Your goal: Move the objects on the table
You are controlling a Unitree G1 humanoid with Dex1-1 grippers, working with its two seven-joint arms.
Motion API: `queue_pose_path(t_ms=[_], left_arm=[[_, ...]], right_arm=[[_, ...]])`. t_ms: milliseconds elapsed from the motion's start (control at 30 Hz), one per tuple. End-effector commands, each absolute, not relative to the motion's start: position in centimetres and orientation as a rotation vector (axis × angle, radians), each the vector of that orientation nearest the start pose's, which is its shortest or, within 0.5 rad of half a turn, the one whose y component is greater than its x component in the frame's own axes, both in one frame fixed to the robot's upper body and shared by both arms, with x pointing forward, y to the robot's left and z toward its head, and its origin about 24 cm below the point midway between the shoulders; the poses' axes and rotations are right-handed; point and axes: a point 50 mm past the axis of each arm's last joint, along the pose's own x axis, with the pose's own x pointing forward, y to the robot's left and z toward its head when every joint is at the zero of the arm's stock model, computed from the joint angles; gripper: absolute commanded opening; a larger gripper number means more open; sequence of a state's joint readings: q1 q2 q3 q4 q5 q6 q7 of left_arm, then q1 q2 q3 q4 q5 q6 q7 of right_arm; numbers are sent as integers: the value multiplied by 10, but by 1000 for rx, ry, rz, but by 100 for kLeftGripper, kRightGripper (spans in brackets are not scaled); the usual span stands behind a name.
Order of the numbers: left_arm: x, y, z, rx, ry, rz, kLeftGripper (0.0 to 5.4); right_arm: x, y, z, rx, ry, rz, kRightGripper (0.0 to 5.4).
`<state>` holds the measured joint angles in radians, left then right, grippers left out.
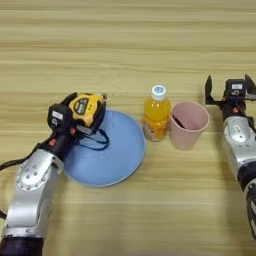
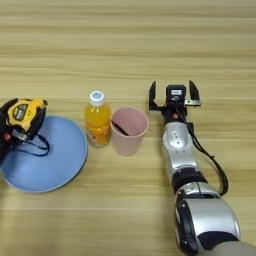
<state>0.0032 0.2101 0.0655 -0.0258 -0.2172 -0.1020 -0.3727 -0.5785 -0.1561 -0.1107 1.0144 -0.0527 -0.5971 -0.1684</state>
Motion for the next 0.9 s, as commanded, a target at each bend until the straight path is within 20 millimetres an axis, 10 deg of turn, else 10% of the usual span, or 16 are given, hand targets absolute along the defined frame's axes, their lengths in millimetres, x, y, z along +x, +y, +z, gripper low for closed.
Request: queue_pose_path(t_ms=[33,467,900], left_arm=[[270,201,70,88,-169,-215,419],[303,246,52,129,-108,7,419],[304,246,18,135,1,11,419]], right_arm=[[342,-185,47,-154,-174,-163,540],[341,-186,47,-154,-175,-163,540],[341,-186,47,-154,-175,-163,540]])
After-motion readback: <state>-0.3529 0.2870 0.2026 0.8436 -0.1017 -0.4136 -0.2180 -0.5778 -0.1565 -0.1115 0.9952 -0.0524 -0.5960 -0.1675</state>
